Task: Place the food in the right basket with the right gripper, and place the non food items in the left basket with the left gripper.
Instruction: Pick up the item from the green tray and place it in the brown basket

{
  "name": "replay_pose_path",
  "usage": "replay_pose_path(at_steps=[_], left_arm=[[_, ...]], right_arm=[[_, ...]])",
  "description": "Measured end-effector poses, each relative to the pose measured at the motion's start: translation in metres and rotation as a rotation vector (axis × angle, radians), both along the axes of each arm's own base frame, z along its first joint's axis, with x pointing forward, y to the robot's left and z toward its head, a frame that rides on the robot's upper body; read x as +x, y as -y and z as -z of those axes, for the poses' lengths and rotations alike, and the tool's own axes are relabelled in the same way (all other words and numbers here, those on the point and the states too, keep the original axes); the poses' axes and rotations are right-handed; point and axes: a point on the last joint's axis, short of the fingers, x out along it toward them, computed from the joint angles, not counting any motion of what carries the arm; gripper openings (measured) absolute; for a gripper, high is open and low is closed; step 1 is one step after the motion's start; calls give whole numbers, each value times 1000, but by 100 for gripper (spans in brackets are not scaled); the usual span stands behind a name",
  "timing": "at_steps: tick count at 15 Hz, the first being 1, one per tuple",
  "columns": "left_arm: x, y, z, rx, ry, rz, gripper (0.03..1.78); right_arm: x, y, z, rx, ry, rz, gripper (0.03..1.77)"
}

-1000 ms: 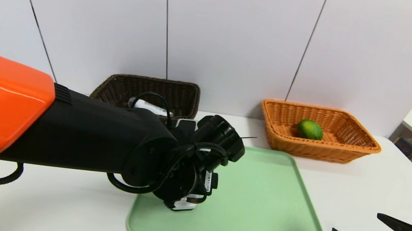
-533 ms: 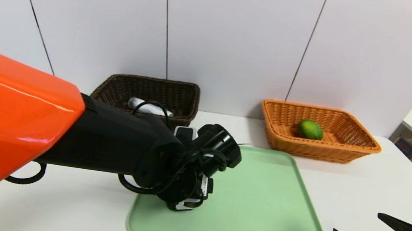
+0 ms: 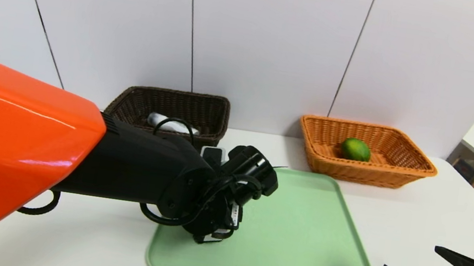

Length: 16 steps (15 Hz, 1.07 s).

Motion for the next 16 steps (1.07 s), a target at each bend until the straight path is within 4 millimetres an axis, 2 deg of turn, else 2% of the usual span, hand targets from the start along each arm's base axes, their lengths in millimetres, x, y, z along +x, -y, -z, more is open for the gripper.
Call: replay_pose_path(at_steps=[2, 4, 9, 11, 13, 16], left_arm=[[0, 0, -1, 0, 1, 0, 123], [0, 0, -1, -1, 0, -1, 106], [-1, -1, -3, -3, 0, 2, 104], [-3, -4, -9, -11, 10, 5, 103], [-7, -8, -26, -24, 61, -3, 103], [-17, -21, -64, -39, 176, 3, 103]], right_arm=[[0, 0, 0, 0, -1, 0, 169], [0, 0, 0, 0, -1, 0, 169], [-1, 0, 1, -2, -3, 0, 169], [-1, 0, 1, -3, -2, 0, 169], [0, 0, 1, -3, -1, -1, 169], [0, 0, 1, -17, -2, -7, 169]])
